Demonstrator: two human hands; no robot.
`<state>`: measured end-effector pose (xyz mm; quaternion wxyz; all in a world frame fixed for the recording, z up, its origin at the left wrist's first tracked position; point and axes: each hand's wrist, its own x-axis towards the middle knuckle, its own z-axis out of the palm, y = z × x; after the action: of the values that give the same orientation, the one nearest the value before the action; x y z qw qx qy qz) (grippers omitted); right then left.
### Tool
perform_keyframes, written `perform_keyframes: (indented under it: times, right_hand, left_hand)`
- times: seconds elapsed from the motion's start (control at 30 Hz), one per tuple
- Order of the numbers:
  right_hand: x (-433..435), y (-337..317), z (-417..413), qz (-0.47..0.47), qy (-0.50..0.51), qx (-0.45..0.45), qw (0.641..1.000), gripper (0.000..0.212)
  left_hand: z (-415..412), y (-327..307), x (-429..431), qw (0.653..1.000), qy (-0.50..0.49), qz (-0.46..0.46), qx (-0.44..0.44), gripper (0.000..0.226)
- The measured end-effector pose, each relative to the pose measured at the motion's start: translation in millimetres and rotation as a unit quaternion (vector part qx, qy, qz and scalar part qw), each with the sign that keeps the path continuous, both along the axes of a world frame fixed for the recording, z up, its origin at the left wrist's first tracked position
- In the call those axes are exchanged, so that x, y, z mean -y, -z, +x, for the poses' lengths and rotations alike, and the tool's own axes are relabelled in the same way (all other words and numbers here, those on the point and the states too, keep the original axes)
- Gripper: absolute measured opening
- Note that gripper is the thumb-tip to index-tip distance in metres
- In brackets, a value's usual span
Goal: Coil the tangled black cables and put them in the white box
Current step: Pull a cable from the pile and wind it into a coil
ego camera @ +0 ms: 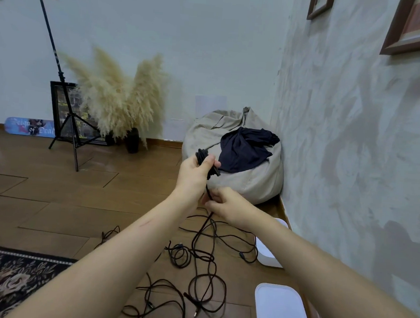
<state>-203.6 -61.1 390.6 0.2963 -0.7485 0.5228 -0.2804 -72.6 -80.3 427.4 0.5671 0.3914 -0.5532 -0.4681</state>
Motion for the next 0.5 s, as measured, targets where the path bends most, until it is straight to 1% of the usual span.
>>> perform_keyframes:
  times: [0.07,0.13,0.17,0.23,0.27,0.3,0.37,0.43,0.5]
  right_hand:
    - [0,-7,3,-0.012,0.001,-0.045,0.999,0.009]
    - [-2,-16,4,-0.024,-0.006,-0.09,0.996,0.015]
    - [-3,-19,3,-0.029,-0.009,-0.114,0.993,0.017]
    - [-5,-24,-1,-0.037,-0.008,-0.142,0.989,0.011]
    - [-4,-25,-5,-0.038,-0.005,-0.156,0.987,0.018]
    - [-7,-27,-10,-0.038,-0.008,-0.169,0.985,0.022]
    - [-9,-29,-21,-0.034,-0.016,-0.185,0.982,0.026]
    - [-10,-30,-28,-0.03,-0.014,-0.199,0.979,0.023]
    - [-10,-29,-30,-0.046,-0.011,-0.219,0.974,0.02]
  left_hand:
    - [2,4,3,0.995,-0.051,-0.04,0.07,0.024]
    - [5,10,6,0.977,-0.086,-0.081,0.177,0.025]
    - [6,14,7,0.961,-0.096,-0.096,0.239,0.023]
    - [8,23,12,0.914,-0.093,-0.135,0.371,0.018]
    - [9,27,14,0.89,-0.078,-0.154,0.422,0.018]
    - [10,30,16,0.874,-0.051,-0.162,0.455,0.018]
    - [12,32,19,0.865,0.023,-0.142,0.481,0.024]
    - [14,32,23,0.869,0.098,-0.08,0.478,0.023]
    - [18,30,23,0.872,0.157,-0.035,0.461,0.029]
